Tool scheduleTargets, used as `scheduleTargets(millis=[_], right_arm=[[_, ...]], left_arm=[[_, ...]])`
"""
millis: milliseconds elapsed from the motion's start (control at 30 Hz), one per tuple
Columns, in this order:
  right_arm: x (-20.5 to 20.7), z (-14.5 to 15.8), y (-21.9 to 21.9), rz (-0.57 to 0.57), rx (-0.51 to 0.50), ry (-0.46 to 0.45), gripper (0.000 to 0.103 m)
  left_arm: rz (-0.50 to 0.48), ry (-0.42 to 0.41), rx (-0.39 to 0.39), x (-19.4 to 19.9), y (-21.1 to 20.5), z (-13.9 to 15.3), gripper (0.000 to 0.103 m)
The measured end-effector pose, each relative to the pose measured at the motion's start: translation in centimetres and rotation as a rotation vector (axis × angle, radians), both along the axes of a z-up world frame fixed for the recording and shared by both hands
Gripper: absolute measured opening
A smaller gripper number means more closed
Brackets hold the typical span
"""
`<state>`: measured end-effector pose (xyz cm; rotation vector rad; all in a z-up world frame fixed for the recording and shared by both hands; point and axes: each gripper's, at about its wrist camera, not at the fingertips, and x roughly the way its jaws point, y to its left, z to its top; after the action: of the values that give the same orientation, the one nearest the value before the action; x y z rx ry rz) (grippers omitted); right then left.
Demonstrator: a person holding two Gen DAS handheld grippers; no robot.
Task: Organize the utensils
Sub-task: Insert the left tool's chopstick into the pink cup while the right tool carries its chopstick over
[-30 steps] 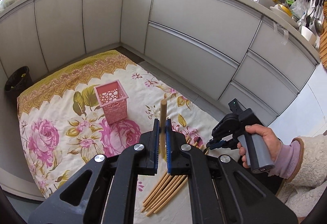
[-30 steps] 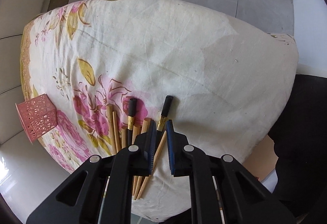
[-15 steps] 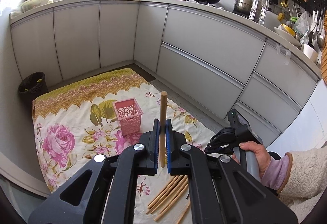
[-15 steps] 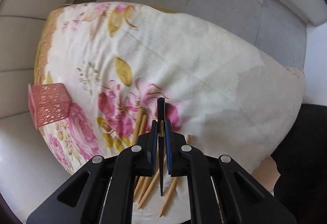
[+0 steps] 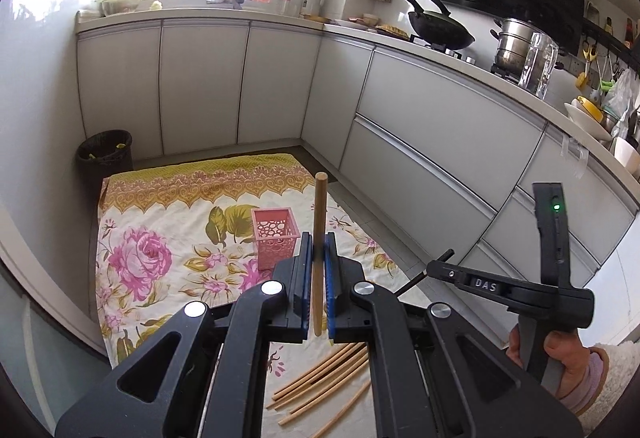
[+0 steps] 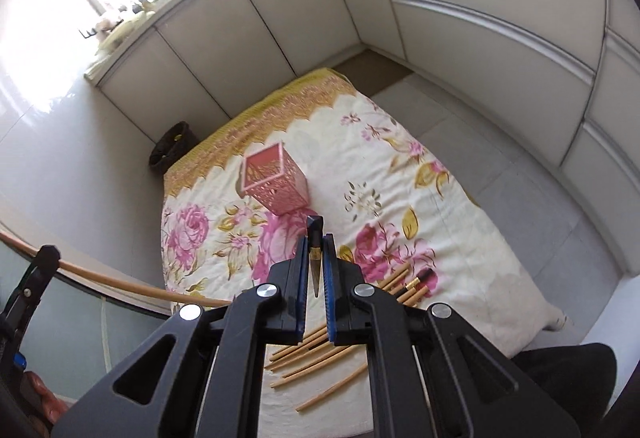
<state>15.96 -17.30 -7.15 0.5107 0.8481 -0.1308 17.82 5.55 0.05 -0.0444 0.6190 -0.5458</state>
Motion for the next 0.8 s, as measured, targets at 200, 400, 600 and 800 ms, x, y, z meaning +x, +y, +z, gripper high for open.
scheduleTargets(millis=[200,400,600,800], right_arm=[[1.0,6.2,-0.3,0.023,-0.021,-0.135,0.007],[4.3,10.0,-2.6,0.000,0.005,-0.220,0.007],[7.9,10.5,-4.1,-0.003,-0.002,-0.247,0.007],[11.8,8.3,-4.1,0.014,-0.035,-0.223,0.007]], left_arm=[[0.087,-0.039,0.000,2.5,-0.6,2.1,0.005],[0.171,-0.080,-0.021,8.3,-2.1,3.6,0.005],[0.233,-0.066,-0.021,15.4,-4.2,1.5,0.005],[0.251,0.015,0.032,20.3,-5.8,-4.1,0.005]])
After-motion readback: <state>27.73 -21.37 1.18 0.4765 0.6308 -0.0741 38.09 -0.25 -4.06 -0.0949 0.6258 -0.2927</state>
